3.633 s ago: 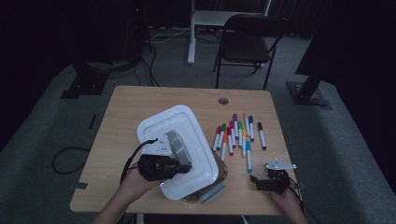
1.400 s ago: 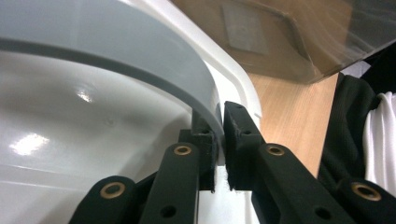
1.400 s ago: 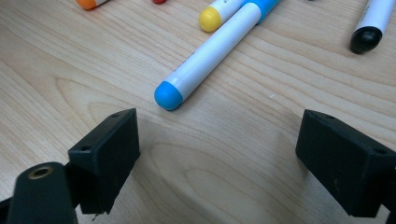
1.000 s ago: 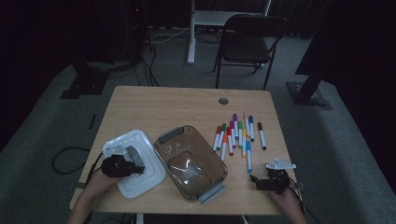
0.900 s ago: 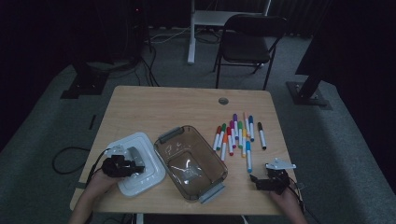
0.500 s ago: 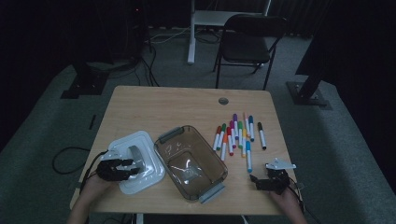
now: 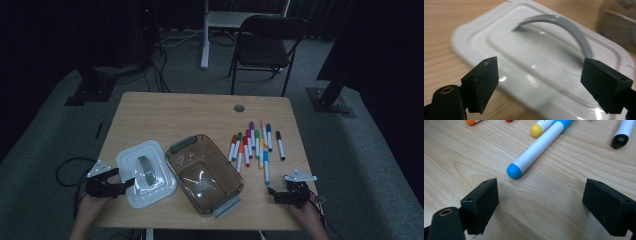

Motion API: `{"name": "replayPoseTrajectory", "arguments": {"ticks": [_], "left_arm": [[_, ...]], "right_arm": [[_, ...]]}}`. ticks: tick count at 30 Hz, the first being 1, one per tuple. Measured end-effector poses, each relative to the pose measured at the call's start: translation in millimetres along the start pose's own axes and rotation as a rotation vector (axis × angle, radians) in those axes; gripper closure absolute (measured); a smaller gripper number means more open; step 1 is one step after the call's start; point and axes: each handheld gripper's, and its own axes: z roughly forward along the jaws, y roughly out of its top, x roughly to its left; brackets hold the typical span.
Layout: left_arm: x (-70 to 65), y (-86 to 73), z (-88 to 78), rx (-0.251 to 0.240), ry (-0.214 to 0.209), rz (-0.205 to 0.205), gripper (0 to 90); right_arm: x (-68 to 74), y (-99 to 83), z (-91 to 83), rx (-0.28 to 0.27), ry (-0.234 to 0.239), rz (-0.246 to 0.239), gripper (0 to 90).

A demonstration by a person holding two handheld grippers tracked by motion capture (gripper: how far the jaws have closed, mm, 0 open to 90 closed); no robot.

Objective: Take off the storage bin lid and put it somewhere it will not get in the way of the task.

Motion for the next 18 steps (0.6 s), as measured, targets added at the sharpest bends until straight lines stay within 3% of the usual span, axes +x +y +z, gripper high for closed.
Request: {"name": "replayPoseTrajectory", "arguments": {"ticks": [2,3,5,7,10,11,12,18], "left_arm": [[4.0,-3.6,-3.9,-0.002,0.044,-0.023,15.8],[4.0,-3.6,-3.9,-0.002,0.044,-0.023,15.8],[9.6,-9.8,-5.8,0.004,0.110,-0.066,15.3],[12.8,-12.9,-4.3,0.024,0.154,-0.078,8.7],[15.5,-15.0,-4.5,0.029,0.198,-0.094,8.7],[16.6,-14.9,-4.8,0.044,0.218,-0.099,4.4],[17.7,-14.8,-5.7,0.062,0.224,-0.105,0.6],[22.7,-18.8,-3.0,0.093,0.246,-0.109,0.6]], "right_arm": [[0.0,0.0,0.0,0.000,0.000,0.000,13.2],[0.0,0.0,0.0,0.000,0.000,0.000,13.2],[0.0,0.0,0.0,0.000,0.000,0.000,13.2],[0.0,0.0,0.0,0.000,0.000,0.000,13.2],[0.0,0.0,0.0,0.000,0.000,0.000,13.2],[0.0,0.0,0.0,0.000,0.000,0.000,13.2],[0.0,0.0,0.0,0.000,0.000,0.000,13.2],[0.0,0.0,0.0,0.000,0.000,0.000,13.2]]}}
